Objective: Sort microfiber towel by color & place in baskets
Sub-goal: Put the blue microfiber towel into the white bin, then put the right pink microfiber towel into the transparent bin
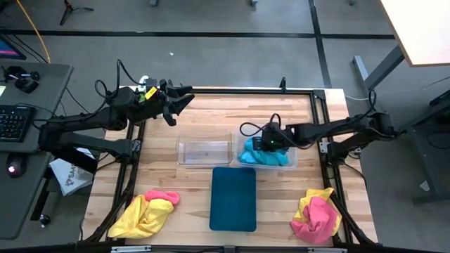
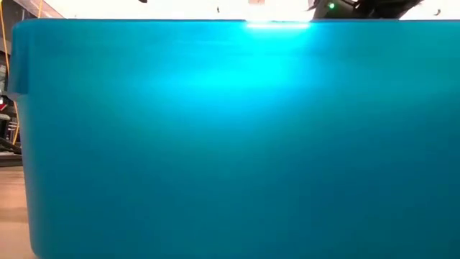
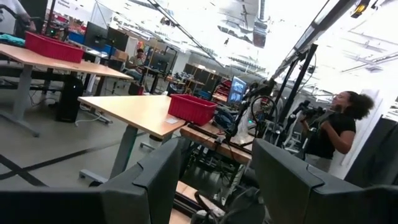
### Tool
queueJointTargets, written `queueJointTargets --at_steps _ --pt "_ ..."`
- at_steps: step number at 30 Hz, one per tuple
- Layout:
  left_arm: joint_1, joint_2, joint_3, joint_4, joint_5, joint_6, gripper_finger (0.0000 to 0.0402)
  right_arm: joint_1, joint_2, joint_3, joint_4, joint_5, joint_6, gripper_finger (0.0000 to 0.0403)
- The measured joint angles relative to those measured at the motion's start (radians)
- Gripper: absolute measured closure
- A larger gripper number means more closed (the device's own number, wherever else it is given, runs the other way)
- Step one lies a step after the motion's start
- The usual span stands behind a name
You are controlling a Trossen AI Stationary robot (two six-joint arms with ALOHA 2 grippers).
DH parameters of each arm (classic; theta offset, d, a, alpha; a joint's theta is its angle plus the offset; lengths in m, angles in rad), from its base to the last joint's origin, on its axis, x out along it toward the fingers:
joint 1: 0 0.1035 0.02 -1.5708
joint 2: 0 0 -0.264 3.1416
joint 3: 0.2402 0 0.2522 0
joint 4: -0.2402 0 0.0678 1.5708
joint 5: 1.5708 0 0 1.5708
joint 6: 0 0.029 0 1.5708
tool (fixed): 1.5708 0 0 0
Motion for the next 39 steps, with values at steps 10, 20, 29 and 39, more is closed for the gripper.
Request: queueJointTargets --at_steps 10,20,29,39 --pt "0.000 -0.007 0.000 -0.004 0.057 0.019 0.0213 0.003 0.003 0.136 0.030 -0.060 -0.173 0.0301" --pt "0.000 -0.051 0.000 -0.056 0.055 0.053 0.0213 0.000 0.003 0.445 -0.434 -0.082 -0.430 0.0176" --pt "0.000 -0.058 0.000 -0.077 0.047 0.054 0.0213 0.149 0.001 0.730 -0.865 -0.232 -0.501 0.0159" --pt "0.000 -0.058 0.000 -0.089 0.046 0.052 0.0213 0.682 0.002 0.540 -0.937 -0.301 0.088 0.0160"
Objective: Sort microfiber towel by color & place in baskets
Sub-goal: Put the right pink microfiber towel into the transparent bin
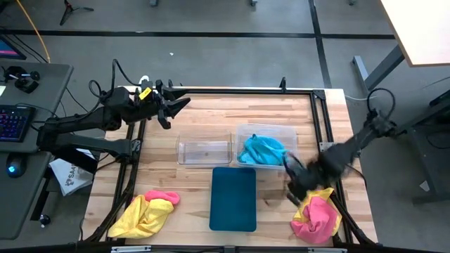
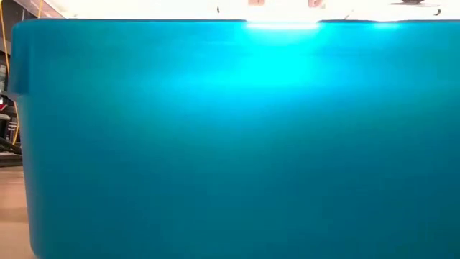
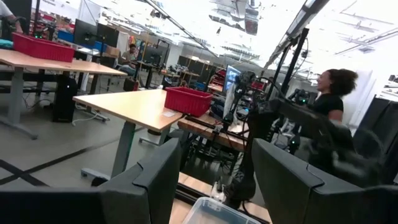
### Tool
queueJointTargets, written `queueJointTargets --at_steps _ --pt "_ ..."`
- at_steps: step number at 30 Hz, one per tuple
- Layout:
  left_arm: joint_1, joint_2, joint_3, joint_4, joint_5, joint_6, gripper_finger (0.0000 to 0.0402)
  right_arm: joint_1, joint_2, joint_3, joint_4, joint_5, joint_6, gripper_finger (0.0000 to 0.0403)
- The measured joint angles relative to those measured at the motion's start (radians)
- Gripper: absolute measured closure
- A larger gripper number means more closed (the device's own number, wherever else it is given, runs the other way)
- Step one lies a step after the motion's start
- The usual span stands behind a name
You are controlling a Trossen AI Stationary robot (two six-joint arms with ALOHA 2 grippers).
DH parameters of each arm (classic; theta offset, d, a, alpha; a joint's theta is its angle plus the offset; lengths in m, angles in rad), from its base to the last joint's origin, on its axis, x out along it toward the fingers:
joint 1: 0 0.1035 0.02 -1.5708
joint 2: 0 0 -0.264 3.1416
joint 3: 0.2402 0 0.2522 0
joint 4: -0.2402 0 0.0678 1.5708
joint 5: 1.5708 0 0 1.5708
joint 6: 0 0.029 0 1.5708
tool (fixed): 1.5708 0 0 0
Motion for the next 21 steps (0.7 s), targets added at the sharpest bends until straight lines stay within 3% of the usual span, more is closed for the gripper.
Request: queueJointTargets --at_steps 4,7,13,21 --pt "0.000 0.000 0.000 0.000 -0.020 0.000 0.0213 0.154 0.001 -0.145 0.156 -0.178 0.222 0.0160" --pt "0.000 0.000 0.000 0.000 -0.023 0.001 0.0213 0.220 0.001 -0.232 0.293 -0.241 0.368 0.0160" --pt "0.000 0.000 0.000 0.000 -0.023 0.001 0.0213 0.265 0.001 -0.337 0.410 -0.241 0.532 0.0160" --pt "0.000 0.000 0.000 -0.001 -0.023 0.000 0.0213 0.270 0.002 -0.424 0.595 -0.212 0.549 0.0162"
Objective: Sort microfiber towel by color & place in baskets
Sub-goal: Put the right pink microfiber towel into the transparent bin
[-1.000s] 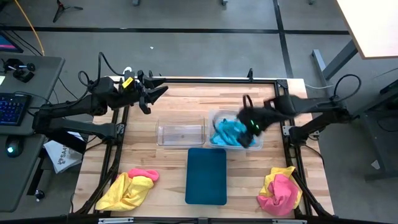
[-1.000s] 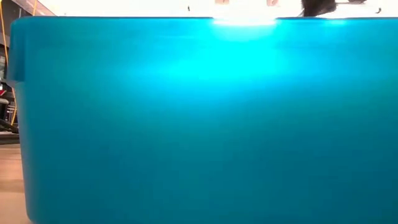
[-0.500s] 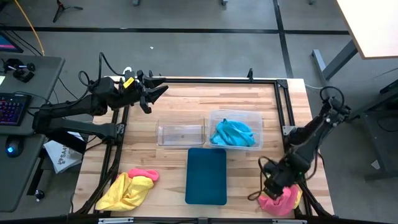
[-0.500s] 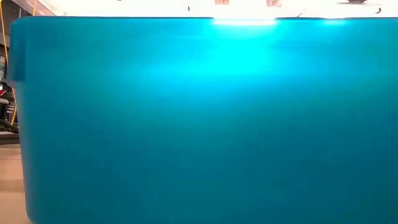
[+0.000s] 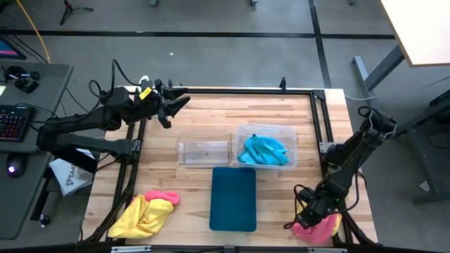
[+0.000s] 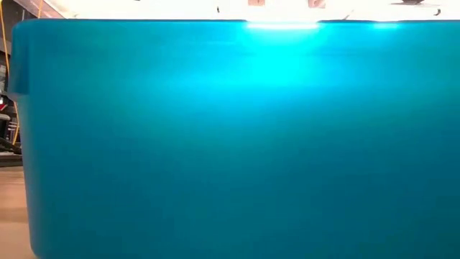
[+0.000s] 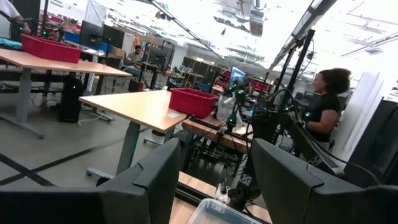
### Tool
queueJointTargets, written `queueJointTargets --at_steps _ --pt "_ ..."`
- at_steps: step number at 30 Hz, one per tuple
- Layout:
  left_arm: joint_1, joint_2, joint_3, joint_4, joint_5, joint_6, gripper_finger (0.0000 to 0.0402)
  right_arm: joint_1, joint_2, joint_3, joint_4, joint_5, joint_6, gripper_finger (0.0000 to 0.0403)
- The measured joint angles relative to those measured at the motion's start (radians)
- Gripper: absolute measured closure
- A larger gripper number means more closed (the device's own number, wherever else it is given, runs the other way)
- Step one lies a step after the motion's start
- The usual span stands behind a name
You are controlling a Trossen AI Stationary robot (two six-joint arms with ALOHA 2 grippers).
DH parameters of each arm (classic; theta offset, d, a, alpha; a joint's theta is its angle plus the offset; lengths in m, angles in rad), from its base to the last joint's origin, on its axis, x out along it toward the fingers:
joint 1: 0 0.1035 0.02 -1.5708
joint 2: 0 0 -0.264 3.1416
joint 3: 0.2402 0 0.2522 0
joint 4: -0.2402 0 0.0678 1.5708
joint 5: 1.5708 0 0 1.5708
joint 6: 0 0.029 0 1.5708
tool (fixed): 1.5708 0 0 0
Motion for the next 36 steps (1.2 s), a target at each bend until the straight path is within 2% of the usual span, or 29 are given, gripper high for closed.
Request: queueJointTargets --at_steps 2,4,7,8,13,16,22,24,28,32,36 --pt "0.000 0.000 0.000 0.000 0.000 0.000 0.0213 0.001 0.001 -0.002 -0.018 0.000 0.000 0.0178" --pt "0.000 0.000 0.000 0.000 0.000 0.001 0.0213 0.004 0.001 -0.002 -0.025 -0.006 0.000 0.0222" --pt "0.000 0.000 0.000 0.001 0.000 0.001 0.0213 0.005 0.001 0.019 -0.032 -0.018 -0.015 0.0344" --pt "0.000 0.000 0.000 0.002 0.000 0.001 0.0213 0.004 -0.003 0.040 -0.030 -0.018 -0.033 0.0372" --pt "0.000 0.000 0.000 0.052 -0.003 0.031 0.0213 -0.037 -0.069 0.214 -0.096 0.016 -0.165 0.0395" --pt "0.000 0.000 0.000 0.107 -0.004 0.064 0.0213 -0.087 -0.123 0.376 -0.170 0.139 -0.341 0.0395" --pt "0.000 -0.001 0.000 0.169 -0.033 0.098 0.0213 -0.219 -0.161 0.703 -0.198 0.633 -0.820 0.0400" --pt "0.000 -0.001 0.000 0.176 -0.034 0.094 0.0213 -0.280 -0.150 0.771 -0.166 0.711 -1.019 0.0401" --pt "0.000 -0.001 0.000 0.221 -0.003 0.035 0.0213 -0.451 -0.103 0.822 -0.047 0.683 -1.373 0.0402" --pt "0.000 -0.016 0.000 0.337 0.066 0.001 0.0213 -0.616 -0.018 0.818 0.113 0.549 -1.622 0.0402" --pt "0.000 -0.055 0.000 0.448 0.114 0.001 0.0213 -0.743 0.099 0.817 0.234 0.373 -1.752 0.0402"
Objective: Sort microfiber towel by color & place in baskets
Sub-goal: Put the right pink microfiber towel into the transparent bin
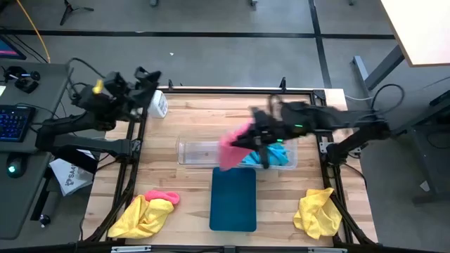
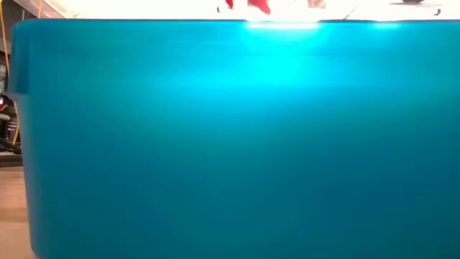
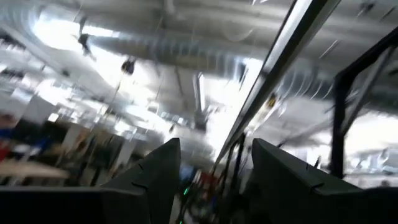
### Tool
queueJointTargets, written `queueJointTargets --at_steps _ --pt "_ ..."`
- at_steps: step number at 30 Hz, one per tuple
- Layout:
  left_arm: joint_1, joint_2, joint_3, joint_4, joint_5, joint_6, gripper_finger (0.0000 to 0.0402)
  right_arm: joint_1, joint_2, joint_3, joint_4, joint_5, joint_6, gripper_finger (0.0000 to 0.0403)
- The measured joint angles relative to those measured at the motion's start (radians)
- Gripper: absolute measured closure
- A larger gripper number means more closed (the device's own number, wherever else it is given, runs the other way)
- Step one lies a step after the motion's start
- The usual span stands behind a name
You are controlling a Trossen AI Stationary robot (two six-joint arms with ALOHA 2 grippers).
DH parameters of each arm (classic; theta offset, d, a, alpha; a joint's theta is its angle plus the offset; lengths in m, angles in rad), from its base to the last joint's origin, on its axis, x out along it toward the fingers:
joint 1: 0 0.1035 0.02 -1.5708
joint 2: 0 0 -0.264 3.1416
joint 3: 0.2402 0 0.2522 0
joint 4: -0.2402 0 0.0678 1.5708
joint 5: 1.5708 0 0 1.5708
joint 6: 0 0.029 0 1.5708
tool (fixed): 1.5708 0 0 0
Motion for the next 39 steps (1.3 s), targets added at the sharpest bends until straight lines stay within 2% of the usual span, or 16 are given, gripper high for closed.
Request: queueJointTargets --at_steps 5,11,19,22,26,30,32,36,39 --pt "0.000 -0.053 0.000 0.007 0.005 -0.001 0.0213 -0.103 0.157 -0.001 0.140 -0.134 -0.061 0.0402" --pt "0.000 -0.075 0.000 0.004 0.005 -0.021 0.0213 -0.175 0.304 -0.001 0.183 -0.147 -0.055 0.0403" --pt "0.000 -0.074 0.000 0.001 0.006 -0.037 0.0213 -0.191 0.387 -0.002 0.166 -0.191 0.102 0.0392" --pt "0.000 -0.075 0.000 0.002 0.006 -0.053 0.0213 -0.191 0.387 -0.002 0.159 -0.191 0.120 0.0361" --pt "0.000 -0.075 0.000 0.003 0.006 -0.053 0.0213 -0.192 0.387 -0.001 0.155 -0.187 0.124 0.0290" --pt "0.000 -0.075 0.000 0.002 0.006 -0.053 0.0213 -0.194 0.387 0.000 0.136 -0.075 0.102 0.0209" --pt "0.000 -0.075 0.000 -0.001 0.006 -0.053 0.0213 -0.202 0.387 0.000 0.130 -0.051 0.099 0.0174" --pt "0.000 -0.073 0.000 -0.018 0.006 -0.053 0.0213 -0.220 0.377 0.001 0.133 -0.141 0.122 0.0124" --pt "0.000 -0.072 0.000 -0.033 0.006 -0.059 0.0213 -0.231 0.364 0.001 0.102 -0.242 0.127 0.0108"
